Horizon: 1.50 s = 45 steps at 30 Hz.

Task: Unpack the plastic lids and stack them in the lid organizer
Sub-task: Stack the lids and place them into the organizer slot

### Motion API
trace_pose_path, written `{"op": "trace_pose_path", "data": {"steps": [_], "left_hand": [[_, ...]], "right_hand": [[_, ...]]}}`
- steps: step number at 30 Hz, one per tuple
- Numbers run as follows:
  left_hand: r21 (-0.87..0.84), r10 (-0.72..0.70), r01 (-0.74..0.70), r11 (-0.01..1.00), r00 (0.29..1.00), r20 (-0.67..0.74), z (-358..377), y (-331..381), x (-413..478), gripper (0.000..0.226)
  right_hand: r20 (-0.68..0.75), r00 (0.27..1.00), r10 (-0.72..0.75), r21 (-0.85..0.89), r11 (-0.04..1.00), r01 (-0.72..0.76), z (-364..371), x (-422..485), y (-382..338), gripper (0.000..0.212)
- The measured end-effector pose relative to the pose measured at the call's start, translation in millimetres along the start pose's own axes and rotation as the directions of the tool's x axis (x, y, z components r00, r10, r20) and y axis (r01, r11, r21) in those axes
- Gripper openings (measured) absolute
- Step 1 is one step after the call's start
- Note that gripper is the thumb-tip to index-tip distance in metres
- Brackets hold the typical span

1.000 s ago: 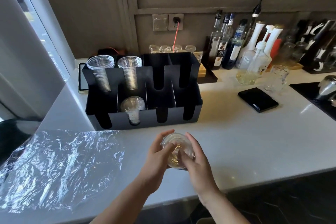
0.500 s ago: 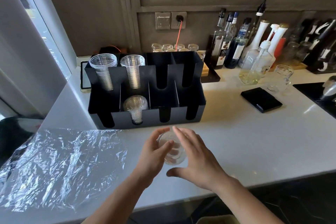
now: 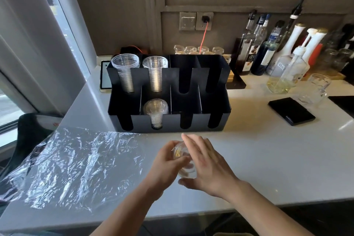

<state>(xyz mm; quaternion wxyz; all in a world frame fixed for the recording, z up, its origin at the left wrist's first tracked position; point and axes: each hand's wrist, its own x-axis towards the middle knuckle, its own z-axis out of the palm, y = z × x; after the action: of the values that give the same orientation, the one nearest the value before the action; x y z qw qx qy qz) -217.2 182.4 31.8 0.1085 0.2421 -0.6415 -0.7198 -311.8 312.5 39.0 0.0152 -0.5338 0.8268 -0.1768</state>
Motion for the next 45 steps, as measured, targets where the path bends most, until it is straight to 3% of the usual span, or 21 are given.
{"op": "trace_pose_path", "data": {"steps": [5,7,9,12,14,17,20,23,26,29,31,45], "left_hand": [[0.047,0.01,-0.008,0.999,0.999,-0.04,-20.0,11.4,-10.6,0.038],[0.091,0.014,-0.005,0.996,0.995,-0.1,-34.6,17.6,-19.1,0.044],[0.193,0.105,-0.066,0.979,0.974,-0.2,-54.9,22.6,-31.2,0.041],[0.532,0.388,-0.156,0.832,0.849,-0.359,-96.6,24.1,-53.3,0.031],[0.731,0.541,-0.084,0.677,0.731,-0.417,-132.9,19.3,-66.6,0.029],[0.778,0.565,0.085,0.623,0.638,-0.522,-192.7,6.2,-77.8,0.033],[0.749,0.434,0.231,0.621,0.695,-0.574,-242.0,-13.5,-70.9,0.046],[0.8,0.293,0.369,0.472,0.791,-0.537,-271.6,-39.0,-56.6,0.064],[0.811,0.222,0.412,0.415,0.819,-0.529,-282.9,-64.1,-48.7,0.071],[0.86,0.289,0.384,0.337,0.827,-0.482,-282.8,-79.2,-48.4,0.044],[0.863,0.324,0.371,0.343,0.816,-0.479,-281.8,-81.2,-48.7,0.034],[0.857,0.36,0.381,0.347,0.79,-0.497,-282.3,-83.5,-47.9,0.029]], "right_hand": [[-0.001,0.997,-0.074,-0.016,0.997,0.074,-2.4,18.0,-13.1,0.108],[0.007,0.997,-0.075,-0.004,0.997,0.075,-3.0,26.8,-16.4,0.108],[0.006,0.997,-0.079,0.008,0.997,0.079,-3.4,35.8,-19.4,0.109],[-0.013,0.993,-0.117,0.008,0.993,0.117,-3.1,52.0,-25.0,0.107],[-0.036,0.989,-0.142,-0.005,0.99,0.142,-3.3,65.7,-29.2,0.105],[-0.05,0.99,-0.133,-0.024,0.991,0.132,-7.6,90.2,-32.3,0.105],[-0.042,0.997,-0.069,-0.01,0.998,0.069,-13.2,119.0,-29.6,0.108],[-0.006,1.0,0.018,-0.028,0.999,-0.018,-20.3,149.7,-25.9,0.109],[0.043,0.998,0.047,-0.129,0.991,-0.041,-30.9,180.7,-20.8,0.109],[0.096,0.991,0.094,-0.204,0.976,-0.073,-39.1,207.5,-16.1,0.11],[0.128,0.983,0.13,-0.22,0.97,-0.1,-40.1,219.6,-14.5,0.11],[0.264,0.956,0.126,-0.176,0.981,-0.081,-9.6,227.3,-14.6,0.111]]}}
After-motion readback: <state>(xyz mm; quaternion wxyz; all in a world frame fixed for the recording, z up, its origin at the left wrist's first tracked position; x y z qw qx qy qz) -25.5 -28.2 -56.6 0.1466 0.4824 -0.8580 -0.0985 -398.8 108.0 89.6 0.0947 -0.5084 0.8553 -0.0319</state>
